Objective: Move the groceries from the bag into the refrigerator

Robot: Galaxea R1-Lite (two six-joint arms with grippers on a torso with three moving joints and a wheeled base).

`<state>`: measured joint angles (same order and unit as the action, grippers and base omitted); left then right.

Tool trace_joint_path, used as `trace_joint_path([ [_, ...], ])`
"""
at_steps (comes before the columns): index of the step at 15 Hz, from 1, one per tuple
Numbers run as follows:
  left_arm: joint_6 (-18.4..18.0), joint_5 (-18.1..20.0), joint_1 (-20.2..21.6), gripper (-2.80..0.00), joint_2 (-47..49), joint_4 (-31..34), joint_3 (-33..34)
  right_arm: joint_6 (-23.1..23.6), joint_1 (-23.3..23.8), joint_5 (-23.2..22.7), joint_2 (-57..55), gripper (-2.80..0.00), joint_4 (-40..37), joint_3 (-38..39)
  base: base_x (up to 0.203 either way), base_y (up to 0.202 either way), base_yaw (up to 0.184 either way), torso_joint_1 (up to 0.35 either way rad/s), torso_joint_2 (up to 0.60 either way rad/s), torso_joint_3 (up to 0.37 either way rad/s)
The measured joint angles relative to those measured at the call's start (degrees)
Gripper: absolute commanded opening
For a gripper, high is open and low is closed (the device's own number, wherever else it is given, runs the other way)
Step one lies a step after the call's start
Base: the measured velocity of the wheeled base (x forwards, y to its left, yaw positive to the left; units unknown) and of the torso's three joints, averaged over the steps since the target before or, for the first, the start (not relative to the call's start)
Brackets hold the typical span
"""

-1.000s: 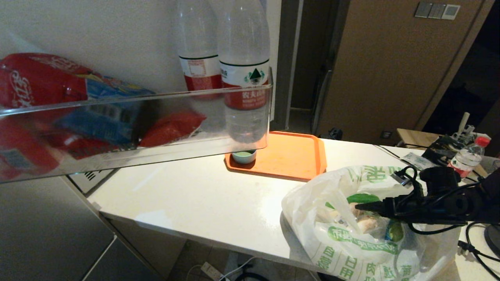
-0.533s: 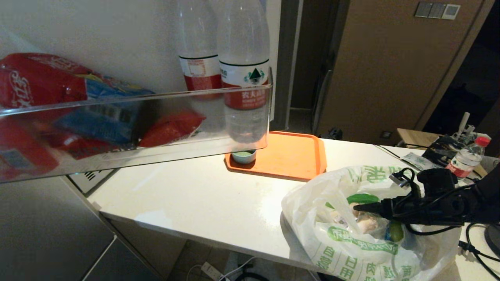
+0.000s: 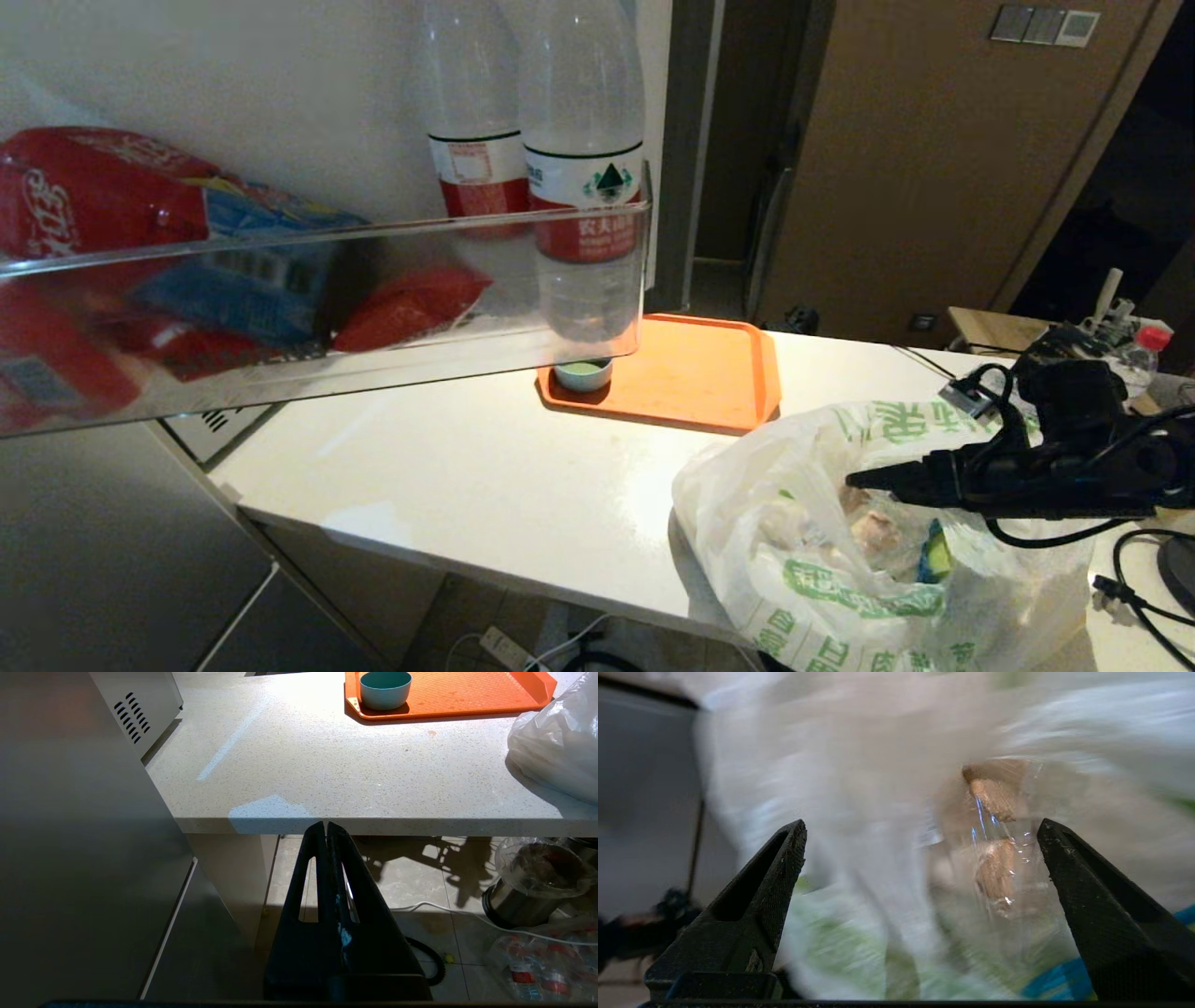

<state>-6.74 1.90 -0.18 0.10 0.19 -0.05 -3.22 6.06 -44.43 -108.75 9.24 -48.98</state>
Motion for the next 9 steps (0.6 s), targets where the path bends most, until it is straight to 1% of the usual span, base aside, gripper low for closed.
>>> trace_joint_path([
  [4, 0.1, 0.1, 0.0, -2.8, 0.0, -0.1, 0.0, -1.3, -1.6, 0.7, 6.8, 0.0, -0.9, 6.4, 0.0, 0.0, 0.0, 0.0, 0.0, 0.0],
  [6, 0.1, 0.1, 0.0, -2.8, 0.0, -0.1, 0.0, -2.5, -1.7, 1.5, 7.9, 0.0, -0.7, 8.3, 0.0, 0.0, 0.0, 0.0, 0.0, 0.0],
  [9, 0.0, 0.2, 0.0, -2.8, 0.0, 0.0, 0.0, -2.6, -1.6, 1.5, 7.3, 0.0, -0.5, 9.0, 0.0, 0.0, 0.0, 0.0, 0.0, 0.0],
])
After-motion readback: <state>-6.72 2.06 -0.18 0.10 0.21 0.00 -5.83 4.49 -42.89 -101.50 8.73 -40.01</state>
